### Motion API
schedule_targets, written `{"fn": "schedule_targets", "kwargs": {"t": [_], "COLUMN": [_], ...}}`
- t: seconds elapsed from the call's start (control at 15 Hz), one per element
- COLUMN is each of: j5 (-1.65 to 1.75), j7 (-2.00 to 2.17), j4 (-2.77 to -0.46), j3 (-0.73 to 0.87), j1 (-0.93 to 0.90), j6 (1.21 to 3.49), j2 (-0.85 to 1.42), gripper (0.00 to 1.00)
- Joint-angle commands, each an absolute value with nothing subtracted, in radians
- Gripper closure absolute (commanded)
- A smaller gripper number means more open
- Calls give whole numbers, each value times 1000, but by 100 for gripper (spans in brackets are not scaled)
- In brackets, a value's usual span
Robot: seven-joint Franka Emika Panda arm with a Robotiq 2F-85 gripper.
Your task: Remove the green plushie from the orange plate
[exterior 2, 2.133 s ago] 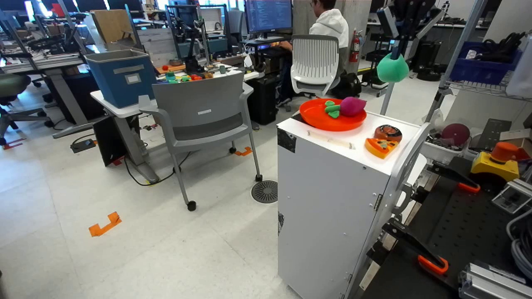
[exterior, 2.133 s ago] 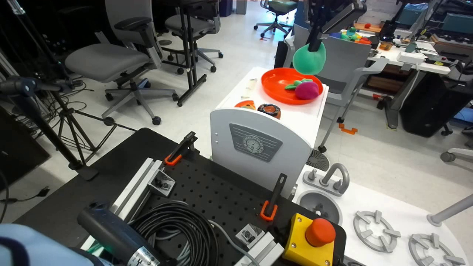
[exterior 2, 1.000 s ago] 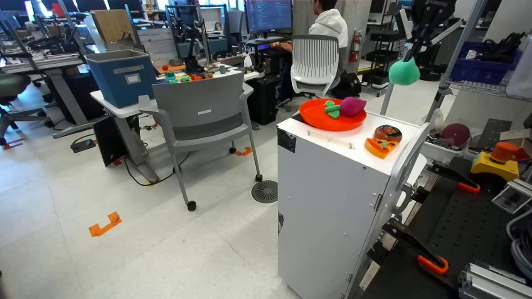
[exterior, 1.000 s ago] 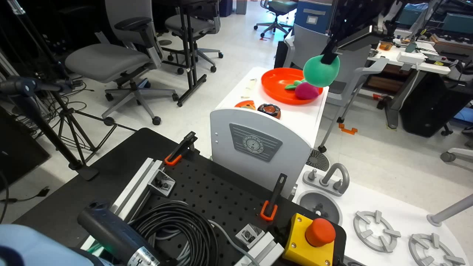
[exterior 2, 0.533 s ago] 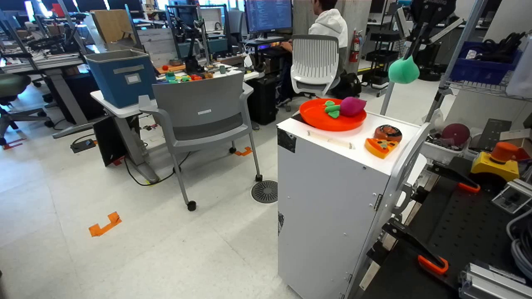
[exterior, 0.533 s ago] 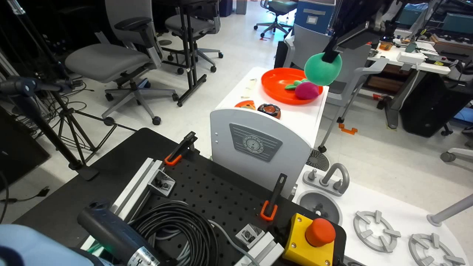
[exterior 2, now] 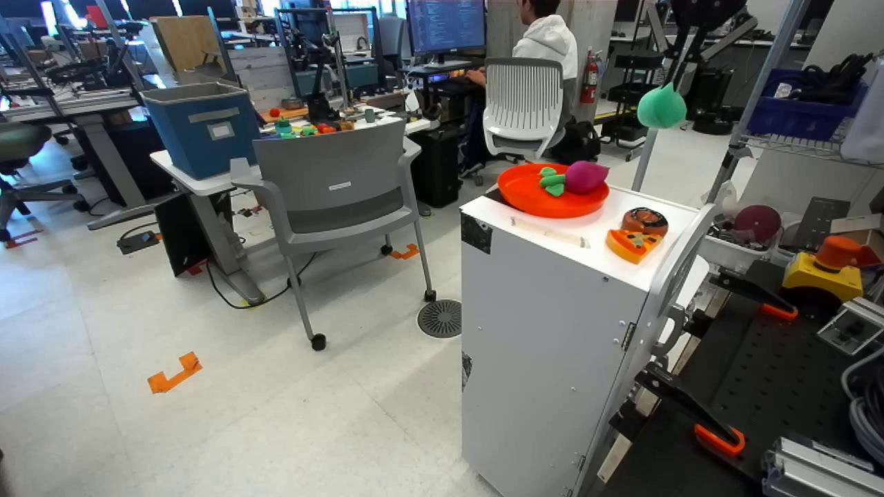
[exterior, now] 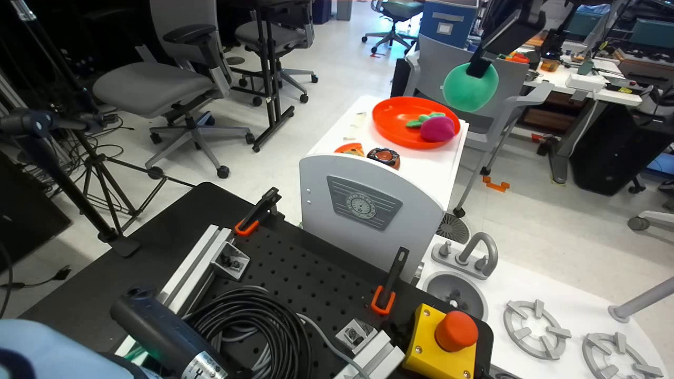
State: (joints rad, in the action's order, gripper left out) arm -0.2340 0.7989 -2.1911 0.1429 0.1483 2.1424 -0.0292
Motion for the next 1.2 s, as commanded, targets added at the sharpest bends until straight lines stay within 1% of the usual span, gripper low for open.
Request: {"fn": "schedule_targets", "kwargs": {"t": [0.0,0.33,0.6,0.8,1.13], "j5": [-95,86,159,132,12], "j7": [811,787,730,695,668], "j4": [-2168,-2158,-2165,-2160,-2143], "j3": [124,99,86,82,77], "j1": [136,112,95,83,72], "j6": [2158,2186,2253,2291,2283], "j2": [-17,-2,4,15,29], "gripper": [99,99,99,99,99]}}
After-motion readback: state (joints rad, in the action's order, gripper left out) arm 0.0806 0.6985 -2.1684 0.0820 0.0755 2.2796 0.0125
